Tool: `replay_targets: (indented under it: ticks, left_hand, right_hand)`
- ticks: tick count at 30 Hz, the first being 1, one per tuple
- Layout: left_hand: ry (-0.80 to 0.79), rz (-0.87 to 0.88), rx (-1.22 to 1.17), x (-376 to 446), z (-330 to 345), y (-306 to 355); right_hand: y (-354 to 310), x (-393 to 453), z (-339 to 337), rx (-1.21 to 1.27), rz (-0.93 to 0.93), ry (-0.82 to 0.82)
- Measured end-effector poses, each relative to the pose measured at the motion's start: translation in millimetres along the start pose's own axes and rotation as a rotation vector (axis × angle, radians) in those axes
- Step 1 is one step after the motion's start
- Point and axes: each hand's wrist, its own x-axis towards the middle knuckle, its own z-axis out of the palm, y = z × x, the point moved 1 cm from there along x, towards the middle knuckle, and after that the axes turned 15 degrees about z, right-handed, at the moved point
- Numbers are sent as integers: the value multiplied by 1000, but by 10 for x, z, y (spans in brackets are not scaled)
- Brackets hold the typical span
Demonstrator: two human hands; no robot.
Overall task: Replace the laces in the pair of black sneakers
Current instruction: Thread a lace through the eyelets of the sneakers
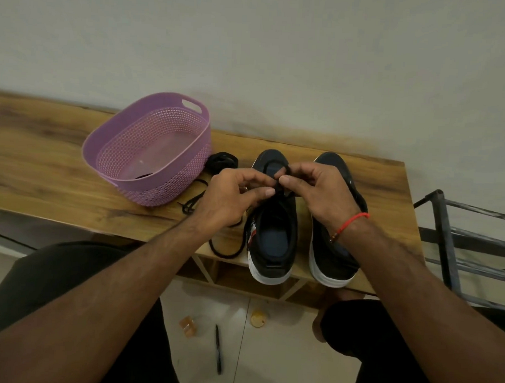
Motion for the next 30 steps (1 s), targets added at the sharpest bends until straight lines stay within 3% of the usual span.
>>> replay_targets:
  ticks: [2, 10, 16, 24, 30]
  left_hand:
    - [-20, 19, 12, 0, 22, 5]
    - [-21, 241, 476, 32, 224, 1]
    - [52, 208, 552, 96, 239, 25]
    - [1, 219, 407, 162, -106, -12]
    - [-17, 217, 671, 47, -378, -24]
  right_hand:
    - [6, 2, 2, 37, 17, 0]
    - [-46, -15, -2, 68, -6, -47]
    - [-12, 2, -15, 128, 83, 90]
    - [50, 69, -110, 114, 188, 201]
    - [0, 53, -154, -113, 235, 160]
